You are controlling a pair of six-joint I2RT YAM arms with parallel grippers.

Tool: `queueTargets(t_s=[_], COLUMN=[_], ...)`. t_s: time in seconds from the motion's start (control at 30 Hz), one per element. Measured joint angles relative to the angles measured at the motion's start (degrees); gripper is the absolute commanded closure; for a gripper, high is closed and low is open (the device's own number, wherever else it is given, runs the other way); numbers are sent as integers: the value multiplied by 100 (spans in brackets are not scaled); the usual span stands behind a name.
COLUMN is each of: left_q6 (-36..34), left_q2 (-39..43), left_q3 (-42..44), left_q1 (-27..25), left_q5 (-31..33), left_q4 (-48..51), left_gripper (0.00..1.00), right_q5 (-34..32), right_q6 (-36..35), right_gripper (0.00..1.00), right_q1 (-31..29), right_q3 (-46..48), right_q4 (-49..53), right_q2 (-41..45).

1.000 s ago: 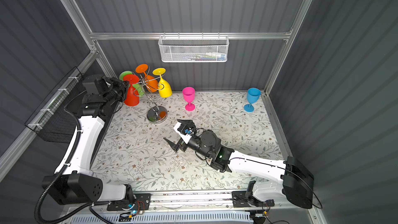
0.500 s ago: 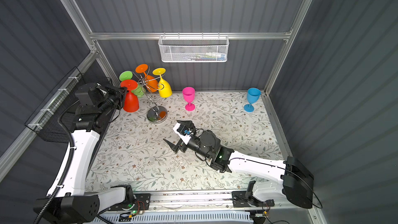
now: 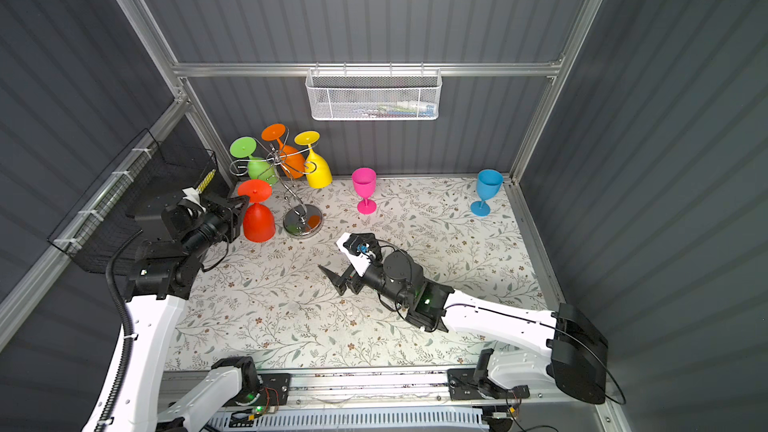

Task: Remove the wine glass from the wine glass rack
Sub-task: 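Carry the red glass toward the right gripper while the right gripper approaches it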

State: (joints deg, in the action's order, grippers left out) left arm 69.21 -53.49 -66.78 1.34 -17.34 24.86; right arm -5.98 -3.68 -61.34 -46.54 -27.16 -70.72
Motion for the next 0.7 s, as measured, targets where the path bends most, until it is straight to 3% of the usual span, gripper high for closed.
queueTargets(t_s=[0.2, 0.37, 0.5, 0.7], left_q6=[-332, -975, -1582, -2483], left_q2=[376, 466, 319, -243], left_q3=[516, 841, 949, 1231], left_q1=[0, -192, -1191, -3064], left_q5=[-874, -1375, -1231, -146], left_q4=[103, 83, -149, -780], left_gripper=[100, 100, 100, 100], right_q5=[-153, -227, -197, -85], right_q6=[826, 2041, 3045, 4317], right_gripper=[1, 1, 1, 1], right_q1=[472, 1294, 2070, 2892], right_q3=[-442, -1084, -1392, -1401], right_q4=[1056, 2321, 3259, 4430], right_q2=[269, 330, 382, 767])
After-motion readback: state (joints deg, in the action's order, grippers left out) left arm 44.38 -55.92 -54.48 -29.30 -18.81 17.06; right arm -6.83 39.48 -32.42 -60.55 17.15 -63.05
